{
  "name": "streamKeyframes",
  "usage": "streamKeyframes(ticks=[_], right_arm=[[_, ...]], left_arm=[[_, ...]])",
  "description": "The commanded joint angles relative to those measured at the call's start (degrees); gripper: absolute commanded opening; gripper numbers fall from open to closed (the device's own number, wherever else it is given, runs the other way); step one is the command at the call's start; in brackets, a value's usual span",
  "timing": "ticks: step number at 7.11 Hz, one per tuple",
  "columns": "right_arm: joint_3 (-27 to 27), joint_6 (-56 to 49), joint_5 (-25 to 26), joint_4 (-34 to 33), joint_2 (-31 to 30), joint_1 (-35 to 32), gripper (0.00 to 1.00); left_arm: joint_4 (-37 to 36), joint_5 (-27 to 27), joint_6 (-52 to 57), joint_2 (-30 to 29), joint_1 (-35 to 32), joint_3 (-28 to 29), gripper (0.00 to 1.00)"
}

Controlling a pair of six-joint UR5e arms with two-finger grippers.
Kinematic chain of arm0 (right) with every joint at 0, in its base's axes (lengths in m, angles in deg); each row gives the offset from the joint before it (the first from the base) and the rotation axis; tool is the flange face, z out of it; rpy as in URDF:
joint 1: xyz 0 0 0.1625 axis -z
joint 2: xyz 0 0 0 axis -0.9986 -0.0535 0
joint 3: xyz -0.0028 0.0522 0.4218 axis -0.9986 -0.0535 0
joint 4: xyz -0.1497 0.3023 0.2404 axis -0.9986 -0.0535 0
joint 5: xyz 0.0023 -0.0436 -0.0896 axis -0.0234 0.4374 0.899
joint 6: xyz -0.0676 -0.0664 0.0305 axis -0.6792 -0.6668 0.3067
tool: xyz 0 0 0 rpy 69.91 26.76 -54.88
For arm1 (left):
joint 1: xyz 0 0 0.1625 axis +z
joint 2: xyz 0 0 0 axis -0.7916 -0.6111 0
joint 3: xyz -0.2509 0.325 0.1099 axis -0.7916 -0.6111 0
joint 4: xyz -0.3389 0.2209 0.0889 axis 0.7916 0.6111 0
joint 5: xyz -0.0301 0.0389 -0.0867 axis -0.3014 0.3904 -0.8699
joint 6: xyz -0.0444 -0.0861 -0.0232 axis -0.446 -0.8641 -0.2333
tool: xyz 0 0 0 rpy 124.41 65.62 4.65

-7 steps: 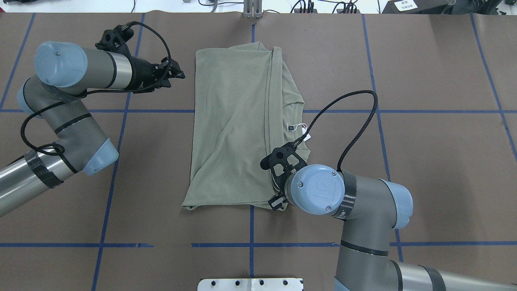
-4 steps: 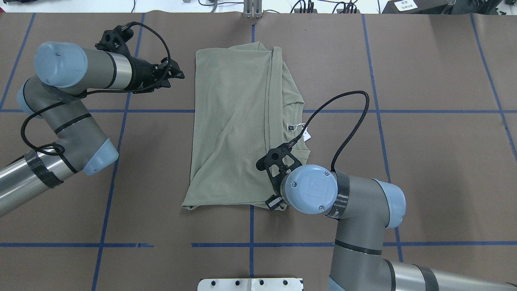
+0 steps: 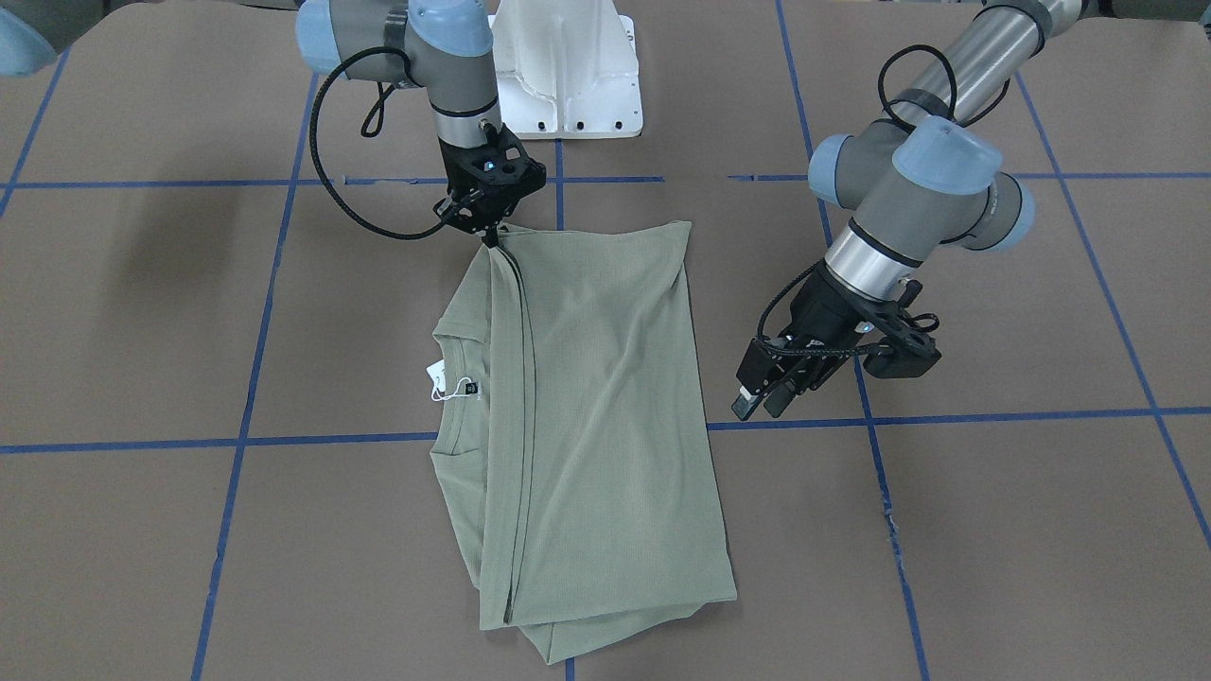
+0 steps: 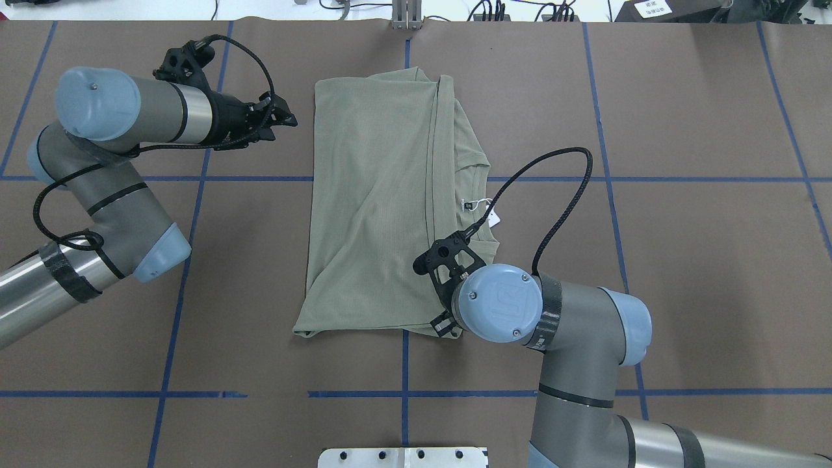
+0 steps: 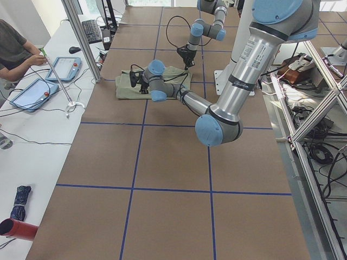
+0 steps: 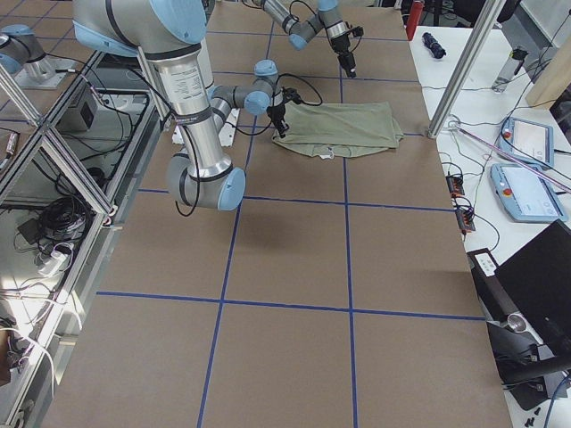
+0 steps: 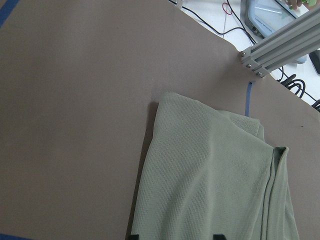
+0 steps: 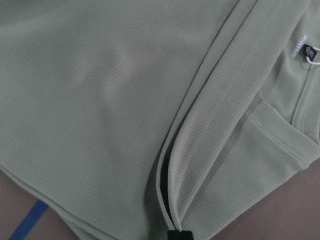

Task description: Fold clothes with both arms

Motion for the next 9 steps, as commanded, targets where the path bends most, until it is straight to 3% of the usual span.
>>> streamKeyframes(ticks=[1,3,6,7,8,9], right_arm=[[2.3,1.2,-3.9,-0.1,-5.0,-2.1,0.0],[3.7,13.4,-3.4,0.0,-7.5,0.0,0.0],[5.6,14.9,-3.7,-0.1,-8.9,0.8,0.0],[6.1,16.4,-3.7,-0.1,-8.7,0.9,0.2],[6.1,18.7,-3.6,0.0,-8.8,1.0,0.52],[6.1,20.7,-3.6,0.0,-8.3,1.0,0.69]], left_arm=[[0.0,0.2,-1.1,-0.2,0.0,-0.3,0.58],[0.0,0.4,-1.9,-0.2,0.3,-0.4,0.58],[0.0,0.4,-2.0,-0.2,0.3,-0.4,0.58],[0.0,0.4,-2.0,-0.2,0.3,-0.3,0.58],[0.0,0.3,-2.0,-0.2,0.3,-0.4,0.58],[0.0,0.3,-2.0,-0.2,0.3,-0.4,0.58]])
